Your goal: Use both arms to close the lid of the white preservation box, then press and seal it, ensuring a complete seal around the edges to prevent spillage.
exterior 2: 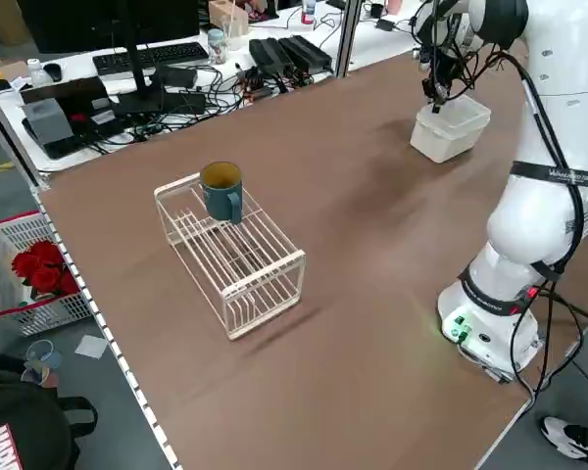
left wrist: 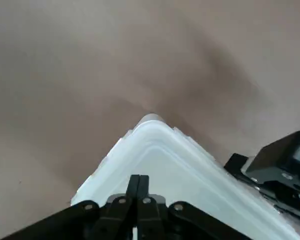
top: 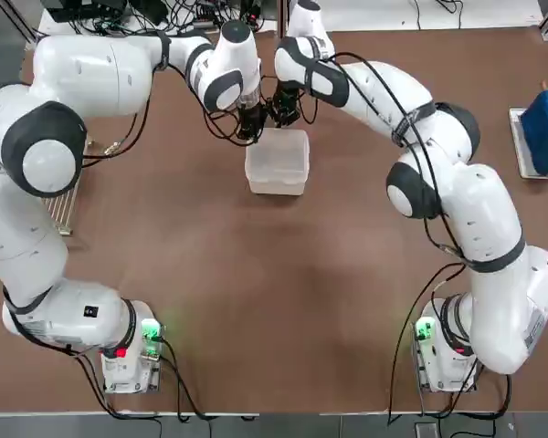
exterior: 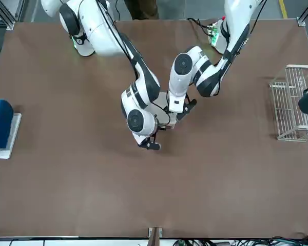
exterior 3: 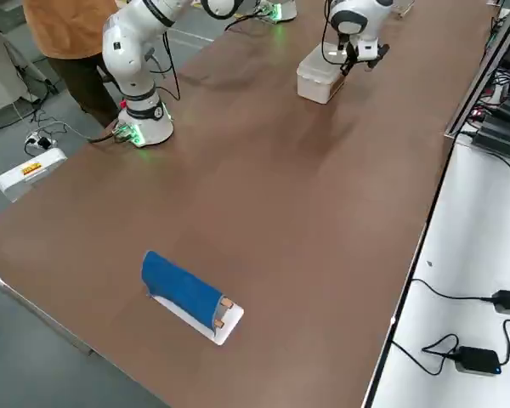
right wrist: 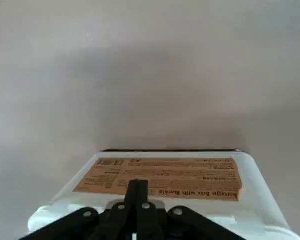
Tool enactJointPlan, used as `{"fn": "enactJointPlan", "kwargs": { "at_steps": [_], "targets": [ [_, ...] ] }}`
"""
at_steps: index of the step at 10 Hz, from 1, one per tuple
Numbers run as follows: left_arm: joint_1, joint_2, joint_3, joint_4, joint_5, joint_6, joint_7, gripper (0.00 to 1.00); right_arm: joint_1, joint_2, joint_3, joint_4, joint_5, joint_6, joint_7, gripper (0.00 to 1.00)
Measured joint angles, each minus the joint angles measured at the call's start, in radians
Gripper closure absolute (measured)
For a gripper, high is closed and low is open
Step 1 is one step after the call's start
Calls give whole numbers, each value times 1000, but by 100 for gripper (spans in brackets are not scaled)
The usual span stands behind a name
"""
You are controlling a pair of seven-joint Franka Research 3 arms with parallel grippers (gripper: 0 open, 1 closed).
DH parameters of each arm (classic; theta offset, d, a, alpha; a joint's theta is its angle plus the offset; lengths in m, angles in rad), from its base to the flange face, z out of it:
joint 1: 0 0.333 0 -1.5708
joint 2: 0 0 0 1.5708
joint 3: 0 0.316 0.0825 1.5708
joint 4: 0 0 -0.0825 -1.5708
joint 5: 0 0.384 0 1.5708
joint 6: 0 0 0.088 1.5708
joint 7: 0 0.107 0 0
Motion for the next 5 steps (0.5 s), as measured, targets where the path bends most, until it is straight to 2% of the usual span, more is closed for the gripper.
{"fn": "enactJointPlan", "kwargs": {
  "at_steps": [5],
  "targets": [
    [5,0,-2,0,-5,2,-1,99,4,0,-4,-4,3,6,2,99]
  ]
}}
